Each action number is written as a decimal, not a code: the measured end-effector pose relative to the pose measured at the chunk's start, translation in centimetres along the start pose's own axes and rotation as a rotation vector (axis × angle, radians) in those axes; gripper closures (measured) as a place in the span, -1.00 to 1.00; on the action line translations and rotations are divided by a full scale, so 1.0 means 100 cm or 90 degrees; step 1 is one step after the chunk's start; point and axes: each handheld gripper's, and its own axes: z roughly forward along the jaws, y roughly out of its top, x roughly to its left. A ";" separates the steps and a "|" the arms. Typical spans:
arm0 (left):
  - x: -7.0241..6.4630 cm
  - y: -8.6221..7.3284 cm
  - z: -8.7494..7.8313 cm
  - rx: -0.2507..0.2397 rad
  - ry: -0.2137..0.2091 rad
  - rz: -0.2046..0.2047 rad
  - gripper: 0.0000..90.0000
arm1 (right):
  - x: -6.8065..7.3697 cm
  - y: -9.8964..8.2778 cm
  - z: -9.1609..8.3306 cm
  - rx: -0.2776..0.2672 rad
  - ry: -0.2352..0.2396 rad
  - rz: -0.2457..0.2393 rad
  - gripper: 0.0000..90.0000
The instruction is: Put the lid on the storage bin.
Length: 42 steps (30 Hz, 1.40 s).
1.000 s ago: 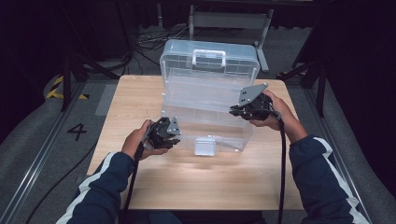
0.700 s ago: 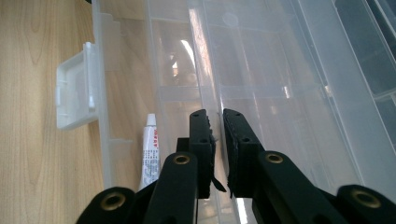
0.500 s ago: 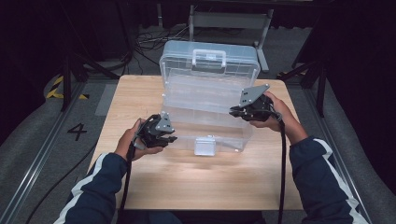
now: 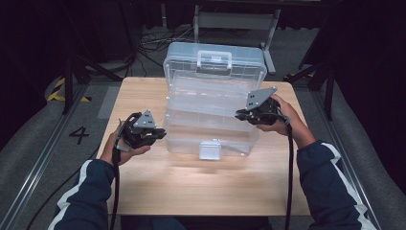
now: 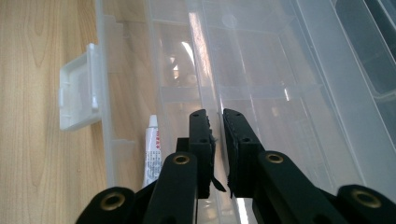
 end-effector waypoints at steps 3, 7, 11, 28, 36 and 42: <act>0.007 0.000 -0.001 -0.009 0.012 -0.013 0.94 | 0.000 0.000 0.000 0.000 -0.001 -0.001 0.85; 0.019 0.002 0.001 -0.022 0.031 -0.038 1.00 | 0.001 0.000 0.000 -0.001 -0.001 -0.001 0.85; 0.031 0.007 0.004 -0.037 0.047 -0.050 1.00 | 0.001 -0.001 0.000 -0.005 0.000 -0.002 0.85; 0.067 0.055 0.002 -0.132 0.080 -0.095 1.00 | 0.005 -0.005 0.001 -0.009 0.008 -0.002 0.85; 0.073 0.067 0.006 -0.155 0.085 -0.109 1.00 | 0.008 -0.004 0.001 -0.007 0.004 -0.004 0.85; 0.077 0.075 0.004 -0.171 0.081 -0.114 1.00 | 0.009 -0.005 0.001 -0.006 0.006 -0.006 0.85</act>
